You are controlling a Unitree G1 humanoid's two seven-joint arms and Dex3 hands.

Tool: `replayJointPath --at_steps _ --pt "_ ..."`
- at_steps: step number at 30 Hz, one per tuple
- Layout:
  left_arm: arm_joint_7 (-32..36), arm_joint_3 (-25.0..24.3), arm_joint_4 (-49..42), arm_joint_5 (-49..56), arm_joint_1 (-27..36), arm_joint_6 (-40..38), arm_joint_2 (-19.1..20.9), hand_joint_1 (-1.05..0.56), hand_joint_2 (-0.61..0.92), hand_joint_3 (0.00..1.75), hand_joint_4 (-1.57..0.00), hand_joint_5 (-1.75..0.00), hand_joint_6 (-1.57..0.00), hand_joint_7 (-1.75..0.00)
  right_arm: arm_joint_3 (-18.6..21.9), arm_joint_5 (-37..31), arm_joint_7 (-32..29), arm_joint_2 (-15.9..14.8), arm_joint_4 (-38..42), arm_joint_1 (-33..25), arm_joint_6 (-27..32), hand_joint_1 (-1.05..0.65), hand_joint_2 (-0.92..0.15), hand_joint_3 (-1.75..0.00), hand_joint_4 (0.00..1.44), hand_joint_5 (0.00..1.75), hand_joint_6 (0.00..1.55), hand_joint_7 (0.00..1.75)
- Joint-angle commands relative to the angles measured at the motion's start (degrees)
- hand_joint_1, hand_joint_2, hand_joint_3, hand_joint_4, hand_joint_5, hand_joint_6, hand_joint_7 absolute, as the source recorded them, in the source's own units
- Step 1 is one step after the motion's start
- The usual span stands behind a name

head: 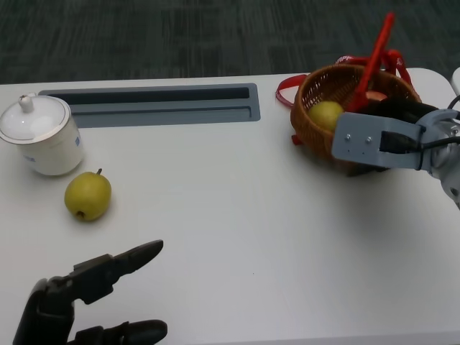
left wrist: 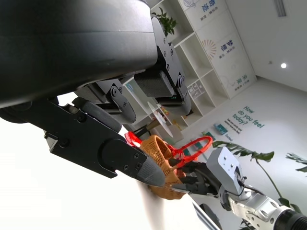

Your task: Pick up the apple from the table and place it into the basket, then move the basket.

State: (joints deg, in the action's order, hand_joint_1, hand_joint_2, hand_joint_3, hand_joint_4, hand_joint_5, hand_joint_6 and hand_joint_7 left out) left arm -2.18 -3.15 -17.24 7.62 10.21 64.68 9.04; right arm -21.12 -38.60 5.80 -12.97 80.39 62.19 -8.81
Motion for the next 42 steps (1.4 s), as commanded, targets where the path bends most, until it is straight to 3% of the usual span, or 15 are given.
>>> replayJointPath --at_steps 1,10,18,29,42 --pt "-0.03 0.26 -0.64 -0.37 -0.41 0.33 0.32 -0.51 0.81 0.0 -0.87 -0.02 -0.77 -0.01 0.04 0.24 0.51 -1.19 -0.51 1.7 -0.99 -1.04 -0.78 -0.01 0.08 0.0 0.04 0.0" --pt "-0.19 1.0 -1.35 -1.27 -1.5 0.45 0.49 -0.51 0.81 0.0 -0.87 -0.01 -0.77 -0.01 -2.41 -2.29 -1.14 -3.33 -0.6 1.79 -3.14 -1.04 -0.79 -0.01 0.06 0.0 0.03 0.0" --pt "0.13 1.01 -3.18 -0.95 -3.39 1.41 0.25 -0.51 0.82 0.0 -0.89 -0.02 -0.79 -0.01 -7.41 -7.3 -8.52 -6.56 -0.61 2.2 -5.15 -1.01 -0.77 0.0 0.15 0.02 0.12 0.02" --pt "-0.27 1.39 -5.39 -1.33 -6.23 2.34 0.66 -0.51 0.81 0.0 -0.9 -0.02 -0.79 -0.01 -11.16 -10.16 -10.4 -10.56 -0.38 2.51 -5.25 -1.04 -0.83 -0.01 0.14 0.0 0.13 0.0" --pt "-0.83 2.46 -7.05 -2.76 -8.87 2.62 0.75 -0.49 0.79 0.0 -0.91 -0.01 -0.8 0.0 -7.06 -5.48 -13.77 -15.43 -1.13 -0.93 -10.53 -0.97 -0.79 0.0 0.2 0.01 0.17 0.01"
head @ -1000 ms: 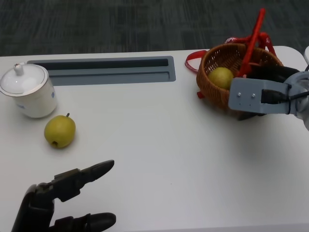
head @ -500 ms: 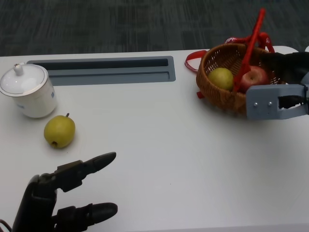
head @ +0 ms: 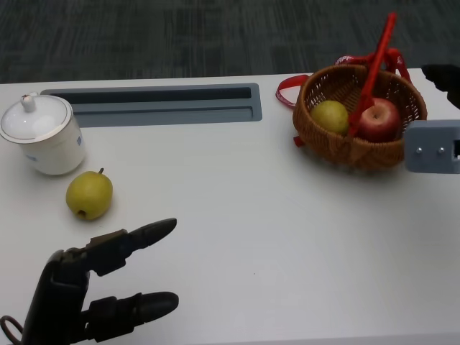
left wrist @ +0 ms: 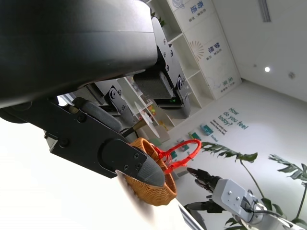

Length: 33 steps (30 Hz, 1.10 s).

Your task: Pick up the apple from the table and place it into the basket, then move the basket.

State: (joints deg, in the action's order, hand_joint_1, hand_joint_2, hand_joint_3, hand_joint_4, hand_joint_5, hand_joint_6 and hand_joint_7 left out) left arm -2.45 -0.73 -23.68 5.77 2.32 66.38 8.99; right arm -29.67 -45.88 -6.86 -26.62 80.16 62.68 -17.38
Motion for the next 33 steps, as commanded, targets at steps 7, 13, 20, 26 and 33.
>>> replayJointPath --at_steps 7,13,20,26,33 --pt "-1.1 -0.17 -1.89 -1.12 -2.87 1.21 1.5 -0.48 0.79 0.0 -0.91 -0.01 -0.81 -0.01 2.99 3.79 -4.61 -5.32 -2.74 -5.51 -10.92 -0.92 -0.77 0.0 0.2 0.0 0.18 0.0" --pt "-1.44 -0.2 -3.68 -1.29 -4.73 1.89 2.03 -0.48 0.79 0.0 -0.91 -0.01 -0.81 0.0 7.39 9.79 -4.3 -7.53 -5.41 -11.56 -22.78 -0.87 -0.74 0.0 0.2 0.0 0.18 0.0" --pt "-2.34 -0.23 -4.98 -1.99 -6.75 1.62 3.11 -0.5 0.8 0.0 -0.92 -0.01 -0.81 0.0 13.96 19.44 -1.2 -6.58 -10.53 -21.05 -38.45 -0.79 -0.74 -0.01 0.23 0.01 0.17 0.0" --pt "-4.63 0.67 -4.94 -4.98 -7.71 0.71 4.18 -0.5 0.79 0.0 -0.91 -0.01 -0.8 0.0 16.71 25.27 0.74 -2.67 -17.25 -29.14 -49.8 -0.72 -0.75 -0.01 0.37 0.04 0.28 0.03" --pt "-6.64 1.31 -5.32 -7.13 -8.76 1.05 4.3 -0.5 0.77 0.0 -0.92 -0.01 -0.81 -0.01 16.79 34.05 8.32 4.22 -21.21 -33.82 -54.73 -0.64 -0.76 0.0 0.48 0.03 0.4 0.03"
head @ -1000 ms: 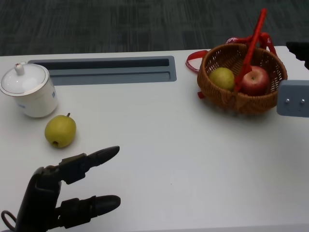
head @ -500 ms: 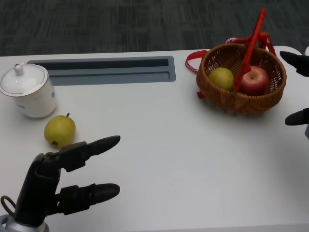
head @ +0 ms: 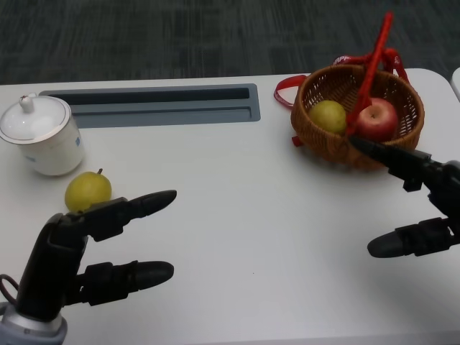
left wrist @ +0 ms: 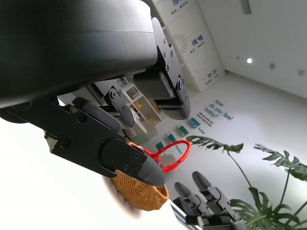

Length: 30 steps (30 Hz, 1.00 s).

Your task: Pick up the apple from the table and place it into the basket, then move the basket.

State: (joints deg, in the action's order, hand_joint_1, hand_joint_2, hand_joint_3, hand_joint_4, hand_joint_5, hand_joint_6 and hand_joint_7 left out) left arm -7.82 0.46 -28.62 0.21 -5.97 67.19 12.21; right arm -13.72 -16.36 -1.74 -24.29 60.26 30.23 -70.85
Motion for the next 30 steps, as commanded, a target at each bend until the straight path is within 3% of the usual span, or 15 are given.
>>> replayJointPath --at_steps 1,12,21,30 --pt "-1.62 0.22 -0.35 -1.93 -0.48 0.31 1.18 -0.51 0.77 0.0 -0.92 -0.01 -0.81 -0.01 0.76 6.47 4.9 3.04 -1.71 -1.88 -1.5 -0.62 -0.75 0.0 0.5 0.03 0.42 0.03" --pt "-7.69 1.66 0.83 -8.41 -0.22 0.57 2.82 -0.57 0.71 0.0 -0.91 0.0 -0.82 -0.01 1.36 24.95 25.2 14.43 -4.49 -5.25 0.13 -0.33 -0.72 0.0 0.67 0.02 0.62 0.03" --pt "-10.37 1.66 2.35 -10.78 0.14 -0.33 2.9 -0.53 0.7 0.0 -0.96 -0.03 -0.88 -0.03 4.43 27.65 33.28 19.8 -2.62 -4.97 -0.03 -0.3 -0.74 0.0 0.77 0.02 0.7 0.02" --pt "-11.2 1.0 2.08 -10.72 0.01 0.67 2.23 -0.5 0.7 0.0 -0.99 -0.04 -0.92 -0.04 6.67 26.92 36.47 21.88 -1.72 -4.98 0.26 -0.29 -0.74 0.0 0.79 0.01 0.73 0.01"
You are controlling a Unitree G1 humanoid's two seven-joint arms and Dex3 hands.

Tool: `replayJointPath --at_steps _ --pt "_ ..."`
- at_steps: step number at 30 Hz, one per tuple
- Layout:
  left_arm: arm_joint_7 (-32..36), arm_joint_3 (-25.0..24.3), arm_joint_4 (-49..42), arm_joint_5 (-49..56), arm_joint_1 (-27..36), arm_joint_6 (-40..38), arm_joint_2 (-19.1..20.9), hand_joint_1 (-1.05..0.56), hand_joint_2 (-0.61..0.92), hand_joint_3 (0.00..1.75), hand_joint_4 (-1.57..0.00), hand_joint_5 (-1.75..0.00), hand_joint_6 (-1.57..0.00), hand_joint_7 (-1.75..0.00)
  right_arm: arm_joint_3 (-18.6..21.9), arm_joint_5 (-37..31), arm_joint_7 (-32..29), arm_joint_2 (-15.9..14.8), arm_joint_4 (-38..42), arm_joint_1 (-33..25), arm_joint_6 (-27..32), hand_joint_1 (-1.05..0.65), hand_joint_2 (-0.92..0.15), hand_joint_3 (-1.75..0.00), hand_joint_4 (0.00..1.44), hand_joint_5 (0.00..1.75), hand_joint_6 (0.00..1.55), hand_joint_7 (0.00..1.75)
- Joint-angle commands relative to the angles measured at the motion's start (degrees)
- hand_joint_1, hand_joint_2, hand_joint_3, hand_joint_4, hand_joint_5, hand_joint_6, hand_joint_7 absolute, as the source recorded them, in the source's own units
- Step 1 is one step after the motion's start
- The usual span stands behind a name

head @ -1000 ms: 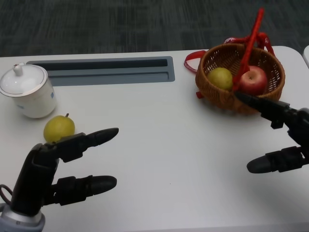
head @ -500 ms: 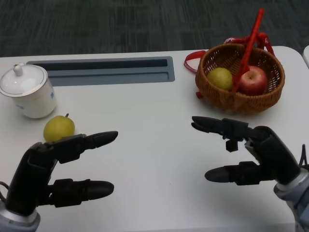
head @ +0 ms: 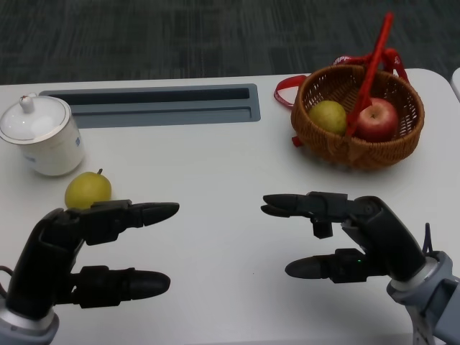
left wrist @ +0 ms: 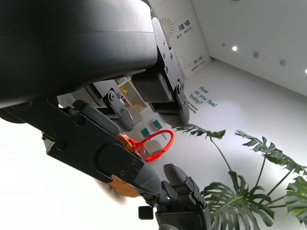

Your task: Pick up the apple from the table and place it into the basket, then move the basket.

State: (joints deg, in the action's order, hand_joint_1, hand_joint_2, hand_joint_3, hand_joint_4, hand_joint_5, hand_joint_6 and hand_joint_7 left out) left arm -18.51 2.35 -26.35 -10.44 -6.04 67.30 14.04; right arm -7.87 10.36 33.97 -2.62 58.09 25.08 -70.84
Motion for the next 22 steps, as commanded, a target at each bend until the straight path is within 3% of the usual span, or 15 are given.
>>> replayJointPath --at_steps 1,22 --pt "-0.48 -0.92 -0.12 -0.04 0.13 0.48 0.37 -0.5 0.7 0.0 -1.0 -0.04 -0.92 -0.04 0.98 0.09 1.0 0.38 0.49 0.12 0.23 -0.29 -0.74 0.0 0.8 0.01 0.73 0.01" --pt "-1.03 -0.38 -0.05 -0.77 -0.5 -0.22 0.29 -0.46 0.69 0.0 -1.01 -0.03 -0.93 -0.01 2.52 -0.89 2.67 0.67 -0.11 -0.3 -0.66 -0.31 -0.74 0.0 0.78 0.0 0.71 0.0"
